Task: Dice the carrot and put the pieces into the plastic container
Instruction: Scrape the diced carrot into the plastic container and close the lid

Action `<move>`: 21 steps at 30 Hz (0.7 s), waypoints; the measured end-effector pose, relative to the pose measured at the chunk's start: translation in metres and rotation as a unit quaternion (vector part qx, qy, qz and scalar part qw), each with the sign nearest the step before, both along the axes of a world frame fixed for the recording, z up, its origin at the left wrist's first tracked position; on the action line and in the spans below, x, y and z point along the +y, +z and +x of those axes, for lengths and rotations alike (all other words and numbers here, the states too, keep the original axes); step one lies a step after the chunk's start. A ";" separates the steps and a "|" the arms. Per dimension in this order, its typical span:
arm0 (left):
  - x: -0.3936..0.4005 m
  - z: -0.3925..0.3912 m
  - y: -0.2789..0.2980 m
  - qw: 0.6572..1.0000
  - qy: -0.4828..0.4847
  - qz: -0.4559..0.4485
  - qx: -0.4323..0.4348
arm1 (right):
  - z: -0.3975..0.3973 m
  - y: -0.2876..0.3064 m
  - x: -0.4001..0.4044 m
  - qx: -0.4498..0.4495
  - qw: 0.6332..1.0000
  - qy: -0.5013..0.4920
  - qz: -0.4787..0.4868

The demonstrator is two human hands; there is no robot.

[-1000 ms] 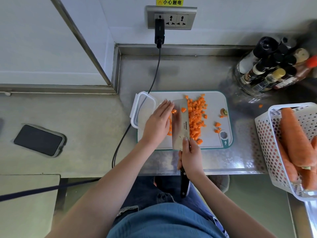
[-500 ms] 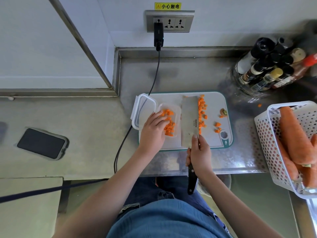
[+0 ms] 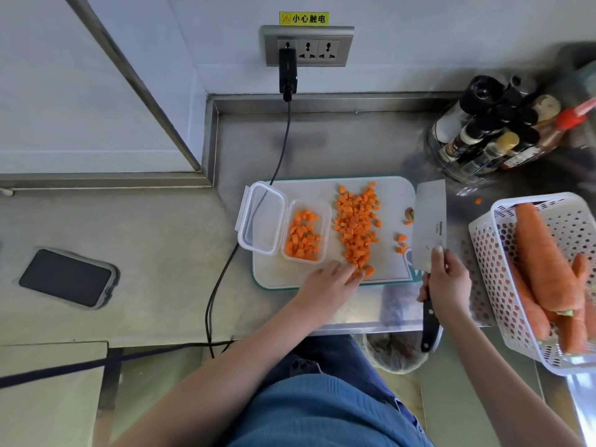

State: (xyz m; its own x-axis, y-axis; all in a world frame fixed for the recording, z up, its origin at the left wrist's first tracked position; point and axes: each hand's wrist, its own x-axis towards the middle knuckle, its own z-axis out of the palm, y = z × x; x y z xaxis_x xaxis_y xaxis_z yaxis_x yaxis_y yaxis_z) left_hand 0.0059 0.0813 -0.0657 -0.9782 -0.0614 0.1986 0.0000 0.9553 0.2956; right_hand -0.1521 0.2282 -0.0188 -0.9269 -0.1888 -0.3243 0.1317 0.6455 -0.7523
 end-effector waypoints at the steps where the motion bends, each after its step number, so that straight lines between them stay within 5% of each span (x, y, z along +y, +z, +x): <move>1: 0.001 -0.002 -0.001 0.999 0.017 0.005 -0.036 | -0.001 0.001 0.006 0.011 1.000 0.008 0.013; 8: 0.002 -0.011 -0.010 0.981 0.094 0.162 -0.048 | -0.008 -0.010 0.024 0.001 0.999 0.017 0.041; 21: 0.006 -0.049 -0.004 0.946 0.232 0.215 0.065 | -0.009 -0.026 0.020 -0.051 0.997 0.050 0.028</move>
